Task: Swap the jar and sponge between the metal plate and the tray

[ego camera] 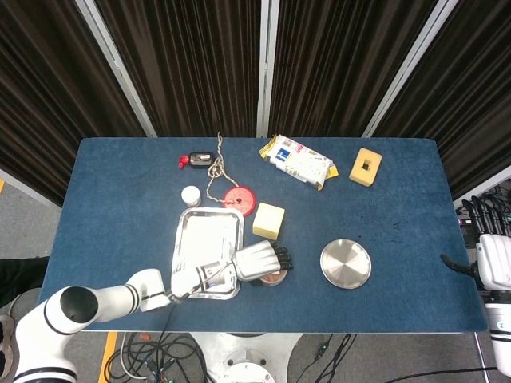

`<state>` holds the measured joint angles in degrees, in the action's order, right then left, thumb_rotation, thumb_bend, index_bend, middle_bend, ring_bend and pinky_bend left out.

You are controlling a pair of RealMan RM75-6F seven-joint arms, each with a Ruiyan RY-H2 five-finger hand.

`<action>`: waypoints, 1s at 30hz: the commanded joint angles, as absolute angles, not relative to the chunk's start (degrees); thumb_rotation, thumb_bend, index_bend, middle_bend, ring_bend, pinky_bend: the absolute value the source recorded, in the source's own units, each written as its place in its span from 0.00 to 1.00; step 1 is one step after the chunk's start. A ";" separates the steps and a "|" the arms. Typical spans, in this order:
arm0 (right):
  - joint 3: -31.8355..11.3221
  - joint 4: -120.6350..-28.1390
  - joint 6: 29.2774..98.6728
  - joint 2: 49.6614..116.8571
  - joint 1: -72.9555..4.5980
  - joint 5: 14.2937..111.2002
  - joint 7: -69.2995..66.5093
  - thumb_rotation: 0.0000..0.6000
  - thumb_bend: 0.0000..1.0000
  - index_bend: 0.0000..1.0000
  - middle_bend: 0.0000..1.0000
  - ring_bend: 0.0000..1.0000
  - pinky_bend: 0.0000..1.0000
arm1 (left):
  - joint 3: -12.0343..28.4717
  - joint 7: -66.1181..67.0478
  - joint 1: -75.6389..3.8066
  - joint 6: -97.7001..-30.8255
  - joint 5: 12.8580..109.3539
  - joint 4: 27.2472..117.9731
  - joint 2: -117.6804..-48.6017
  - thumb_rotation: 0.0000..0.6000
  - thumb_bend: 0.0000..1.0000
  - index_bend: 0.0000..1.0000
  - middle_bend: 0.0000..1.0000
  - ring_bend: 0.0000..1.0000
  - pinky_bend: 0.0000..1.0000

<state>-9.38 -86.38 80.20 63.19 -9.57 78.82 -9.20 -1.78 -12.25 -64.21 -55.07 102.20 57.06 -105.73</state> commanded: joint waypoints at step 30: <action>-9.10 -87.98 80.12 63.72 -10.22 79.92 -6.42 1.00 0.07 0.00 0.00 0.00 0.00 | -3.82 -3.45 -52.77 -54.98 91.86 69.55 -88.09 1.00 0.22 0.34 0.33 0.25 0.46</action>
<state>-9.11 -87.98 80.12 63.73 -10.23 79.92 -6.42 -3.70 -3.45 -53.11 -54.88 92.02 69.90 -87.79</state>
